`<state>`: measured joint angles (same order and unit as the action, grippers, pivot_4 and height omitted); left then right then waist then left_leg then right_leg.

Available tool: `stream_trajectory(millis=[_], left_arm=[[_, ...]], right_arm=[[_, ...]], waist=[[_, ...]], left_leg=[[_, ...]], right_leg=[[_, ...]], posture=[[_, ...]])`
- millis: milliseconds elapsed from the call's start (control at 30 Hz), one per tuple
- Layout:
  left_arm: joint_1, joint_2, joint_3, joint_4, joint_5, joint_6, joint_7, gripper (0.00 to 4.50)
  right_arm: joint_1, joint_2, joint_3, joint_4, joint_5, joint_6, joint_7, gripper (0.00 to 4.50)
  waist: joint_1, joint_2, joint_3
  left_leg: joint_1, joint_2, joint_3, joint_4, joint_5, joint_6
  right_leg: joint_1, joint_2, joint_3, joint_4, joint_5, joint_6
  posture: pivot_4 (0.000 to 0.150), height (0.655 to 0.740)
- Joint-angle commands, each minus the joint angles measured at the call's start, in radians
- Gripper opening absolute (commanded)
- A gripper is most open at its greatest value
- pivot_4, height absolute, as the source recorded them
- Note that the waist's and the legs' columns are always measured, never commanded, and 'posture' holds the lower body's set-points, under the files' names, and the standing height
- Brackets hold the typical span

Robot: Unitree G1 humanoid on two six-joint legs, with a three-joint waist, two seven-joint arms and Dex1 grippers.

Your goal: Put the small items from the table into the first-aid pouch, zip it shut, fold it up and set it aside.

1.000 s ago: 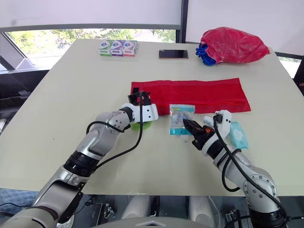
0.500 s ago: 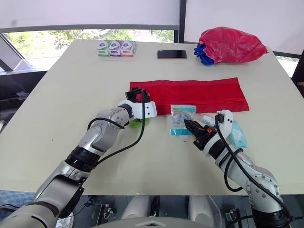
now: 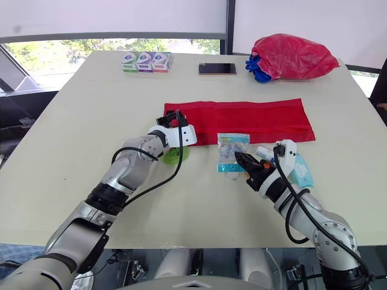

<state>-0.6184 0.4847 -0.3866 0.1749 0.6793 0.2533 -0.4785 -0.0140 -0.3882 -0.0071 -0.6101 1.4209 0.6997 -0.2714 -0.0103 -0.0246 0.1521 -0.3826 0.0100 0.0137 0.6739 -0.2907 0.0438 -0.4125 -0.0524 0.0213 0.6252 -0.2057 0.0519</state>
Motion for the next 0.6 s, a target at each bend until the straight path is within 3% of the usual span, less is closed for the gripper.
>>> stream_trajectory(millis=[33,167,333,600], left_arm=[[0.007,-0.011,0.044,-0.021,-0.033,0.018,0.010,2.01],[0.019,-0.011,0.045,-0.018,-0.045,0.022,0.008,0.15],[0.017,-0.016,0.053,-0.004,-0.086,0.011,-0.006,0.04],[0.062,-0.030,0.071,-0.123,-0.288,-0.028,-0.200,0.04]], right_arm=[[-0.008,-0.003,-0.005,-0.040,0.001,-0.002,0.009,0.00],[-0.006,0.001,-0.003,-0.039,-0.006,-0.003,0.009,0.00],[-0.008,0.008,0.001,-0.033,-0.015,-0.003,0.012,0.00],[-0.013,-0.018,0.007,-0.013,0.062,0.046,-0.003,0.00]], waist=[[0.000,0.000,0.000],[0.000,0.000,0.000],[0.000,0.000,0.000],[0.003,0.000,0.000]], left_leg=[[0.000,0.000,0.000,0.000,0.000,0.000],[0.000,0.000,0.000,0.000,0.000,0.000],[0.000,0.000,0.000,0.000,0.000,0.000],[0.000,0.000,0.000,0.000,0.000,0.000]], right_leg=[[0.000,0.000,0.000,0.000,0.000,0.000],[0.000,0.000,0.000,0.000,0.000,0.000],[0.000,0.000,0.000,0.000,0.000,0.000],[0.000,-0.002,0.000,0.000,0.000,0.000]], posture=[[0.150,0.7400],[0.150,0.7400],[0.150,0.7400],[0.150,0.7400]])
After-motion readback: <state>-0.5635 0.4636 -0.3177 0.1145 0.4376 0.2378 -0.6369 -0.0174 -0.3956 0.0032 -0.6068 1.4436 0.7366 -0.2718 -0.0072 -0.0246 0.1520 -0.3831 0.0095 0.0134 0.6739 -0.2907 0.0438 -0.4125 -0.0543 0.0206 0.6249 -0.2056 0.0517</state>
